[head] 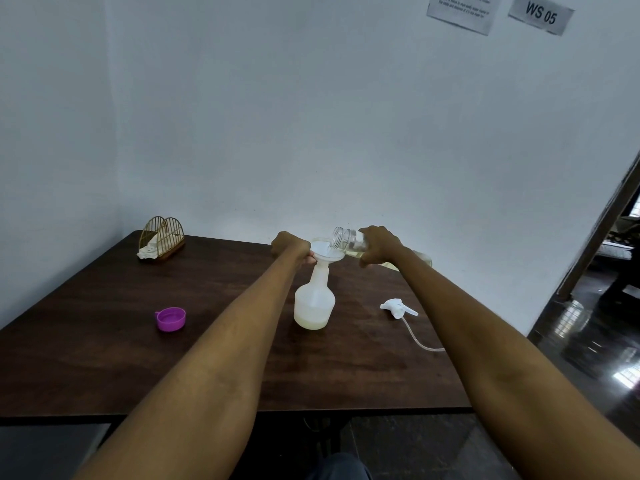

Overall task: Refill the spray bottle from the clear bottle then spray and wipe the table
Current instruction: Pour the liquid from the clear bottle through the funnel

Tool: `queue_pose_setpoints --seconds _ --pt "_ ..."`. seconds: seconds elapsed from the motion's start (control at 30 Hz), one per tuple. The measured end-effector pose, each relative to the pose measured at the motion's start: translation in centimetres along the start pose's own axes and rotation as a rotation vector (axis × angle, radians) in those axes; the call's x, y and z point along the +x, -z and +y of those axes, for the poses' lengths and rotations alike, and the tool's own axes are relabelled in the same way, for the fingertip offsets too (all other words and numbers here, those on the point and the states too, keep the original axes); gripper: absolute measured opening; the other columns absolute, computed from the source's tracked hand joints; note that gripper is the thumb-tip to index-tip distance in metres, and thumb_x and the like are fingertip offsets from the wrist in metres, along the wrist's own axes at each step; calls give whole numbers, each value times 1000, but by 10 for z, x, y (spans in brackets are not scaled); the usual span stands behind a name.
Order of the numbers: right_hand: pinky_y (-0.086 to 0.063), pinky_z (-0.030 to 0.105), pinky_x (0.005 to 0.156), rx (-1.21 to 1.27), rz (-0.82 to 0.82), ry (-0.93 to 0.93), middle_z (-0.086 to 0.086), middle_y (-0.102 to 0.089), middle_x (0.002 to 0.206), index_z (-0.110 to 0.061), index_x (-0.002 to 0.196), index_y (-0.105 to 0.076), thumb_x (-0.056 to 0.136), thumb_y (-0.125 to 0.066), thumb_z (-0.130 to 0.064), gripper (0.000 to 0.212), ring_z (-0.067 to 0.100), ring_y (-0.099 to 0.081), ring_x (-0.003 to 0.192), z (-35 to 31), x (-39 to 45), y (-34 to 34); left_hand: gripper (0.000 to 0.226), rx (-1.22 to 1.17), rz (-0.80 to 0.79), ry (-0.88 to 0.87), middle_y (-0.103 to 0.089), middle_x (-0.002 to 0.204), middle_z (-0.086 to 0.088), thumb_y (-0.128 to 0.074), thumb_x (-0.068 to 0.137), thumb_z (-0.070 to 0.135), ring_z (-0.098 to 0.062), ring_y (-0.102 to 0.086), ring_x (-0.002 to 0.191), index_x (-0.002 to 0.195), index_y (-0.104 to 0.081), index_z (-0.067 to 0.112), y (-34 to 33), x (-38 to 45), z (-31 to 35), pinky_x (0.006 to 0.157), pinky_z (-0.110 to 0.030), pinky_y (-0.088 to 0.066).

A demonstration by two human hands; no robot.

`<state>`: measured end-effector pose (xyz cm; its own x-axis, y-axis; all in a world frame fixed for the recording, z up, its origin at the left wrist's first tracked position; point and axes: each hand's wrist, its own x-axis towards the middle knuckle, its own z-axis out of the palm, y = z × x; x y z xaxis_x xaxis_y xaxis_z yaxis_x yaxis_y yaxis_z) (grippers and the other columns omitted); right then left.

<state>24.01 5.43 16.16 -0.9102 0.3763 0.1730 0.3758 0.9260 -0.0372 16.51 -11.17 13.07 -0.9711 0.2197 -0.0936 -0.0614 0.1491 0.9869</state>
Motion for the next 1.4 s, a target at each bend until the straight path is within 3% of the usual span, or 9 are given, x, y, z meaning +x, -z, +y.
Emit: queue_pose_setpoints --seconds 0.17,0.33,0.47,0.57,0.63,0.87,1.03,1.3,1.4 --pt "-37 29 69 4 8 -2 8 -61 110 -6 109 -56 64 -78 -13 51 27 -56 105 1 -1 -1 26 6 7 -1 -56 57 -10 -62 81 -10 -9 -51 22 60 -51 0 -2 1 0 54 -23 -55" --pt "-39 29 68 2 1 -6 8 -62 106 -7 102 -57 64 -77 -13 43 27 -58 99 2 -1 -1 26 -34 7 -3 -66 80 -17 -64 81 -9 -25 -73 66 60 -51 1 0 -3 1 50 -20 -53" --pt "-38 29 68 0 -1 2 8 -62 106 -11 95 -54 64 -77 -13 38 27 -57 100 1 -2 -1 26 -26 10 -1 -68 86 -19 -64 81 -9 -20 -71 62 61 -51 0 -1 -2 2 55 -22 -54" --pt "-38 29 68 4 -2 5 9 -61 107 -13 92 -52 64 -76 -13 37 27 -57 101 1 -1 -2 26 12 18 -2 -65 77 -16 -63 81 -9 -9 -54 26 61 -51 1 -2 1 1 55 -23 -55" --pt "-39 29 68 8 2 -2 9 -61 107 -8 99 -56 64 -77 -13 40 27 -57 101 2 -1 -2 25 25 15 -1 -63 73 -15 -63 82 -8 -8 -49 20 62 -52 1 -2 2 1 54 -22 -54" --pt "-39 29 67 4 -5 -5 8 -62 106 -6 100 -57 63 -77 -13 43 27 -57 98 3 0 -3 22 10 1 5 -57 57 -9 -60 83 -9 -8 -49 20 64 -53 -1 -2 3 0 62 -26 -57" --pt "-40 29 68 -5 -4 -1 9 -62 105 -6 101 -57 62 -78 -14 44 27 -57 98 3 0 -2 15 11 1 -5 -62 66 -12 -62 81 -8 -11 -57 30 69 -57 -1 -1 0 1 49 -21 -53" --pt "-41 29 68 1 -7 0 9 -62 106 -6 102 -58 63 -78 -14 44 27 -58 98 3 0 -3 21 23 5 -9 -64 72 -15 -63 82 -7 -8 -49 20 65 -54 0 -3 2 0 56 -22 -55" --pt "-40 29 67 12 -6 -6 9 -63 105 -6 101 -58 63 -78 -13 44 28 -59 97 3 -1 -2 15 7 -3 -10 -63 69 -14 -63 82 -8 -10 -55 27 70 -57 -1 -2 0 1 45 -18 -52"
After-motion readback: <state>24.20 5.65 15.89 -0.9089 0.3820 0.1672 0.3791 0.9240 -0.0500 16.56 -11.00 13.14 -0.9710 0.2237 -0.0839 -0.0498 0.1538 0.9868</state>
